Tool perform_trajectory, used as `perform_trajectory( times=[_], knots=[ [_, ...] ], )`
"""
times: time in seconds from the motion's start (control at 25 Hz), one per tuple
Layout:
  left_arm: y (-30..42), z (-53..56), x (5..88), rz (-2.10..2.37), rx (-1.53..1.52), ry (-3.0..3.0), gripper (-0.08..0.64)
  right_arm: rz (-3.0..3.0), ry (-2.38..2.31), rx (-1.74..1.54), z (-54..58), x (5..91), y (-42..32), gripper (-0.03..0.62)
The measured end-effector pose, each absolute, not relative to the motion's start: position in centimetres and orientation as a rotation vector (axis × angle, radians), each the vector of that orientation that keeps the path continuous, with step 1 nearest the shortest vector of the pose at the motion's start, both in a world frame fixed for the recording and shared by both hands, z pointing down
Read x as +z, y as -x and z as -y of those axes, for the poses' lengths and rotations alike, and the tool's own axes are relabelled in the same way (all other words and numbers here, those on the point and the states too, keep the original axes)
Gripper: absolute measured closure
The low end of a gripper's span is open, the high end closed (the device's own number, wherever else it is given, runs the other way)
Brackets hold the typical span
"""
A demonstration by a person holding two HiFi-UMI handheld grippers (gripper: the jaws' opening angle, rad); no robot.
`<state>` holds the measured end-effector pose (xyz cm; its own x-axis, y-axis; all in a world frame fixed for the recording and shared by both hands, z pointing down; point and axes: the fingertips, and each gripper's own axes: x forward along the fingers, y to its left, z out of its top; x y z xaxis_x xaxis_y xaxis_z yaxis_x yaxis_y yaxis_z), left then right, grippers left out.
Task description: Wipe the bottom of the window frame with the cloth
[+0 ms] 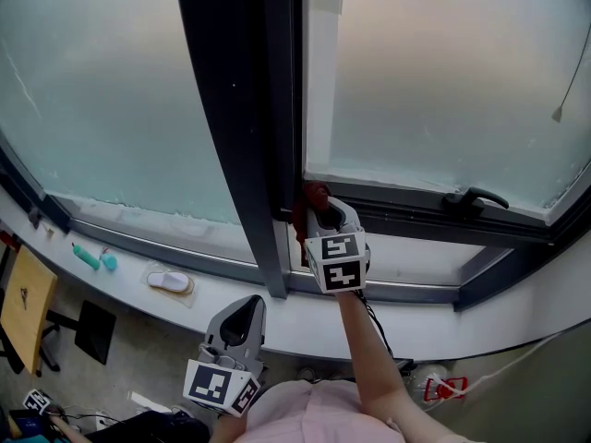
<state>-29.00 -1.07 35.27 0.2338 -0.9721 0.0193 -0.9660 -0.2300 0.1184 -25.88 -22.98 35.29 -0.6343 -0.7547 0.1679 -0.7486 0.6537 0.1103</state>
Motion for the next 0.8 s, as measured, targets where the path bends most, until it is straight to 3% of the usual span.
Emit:
perform_trajectory(
  times=[0.8],
  knots=[
    [25.3,2.2,34.7,1.811,-0.094,-2.454,0.565,2.628,-1.318,0.021,23.7,35.5,19.9,0.529]
  ],
)
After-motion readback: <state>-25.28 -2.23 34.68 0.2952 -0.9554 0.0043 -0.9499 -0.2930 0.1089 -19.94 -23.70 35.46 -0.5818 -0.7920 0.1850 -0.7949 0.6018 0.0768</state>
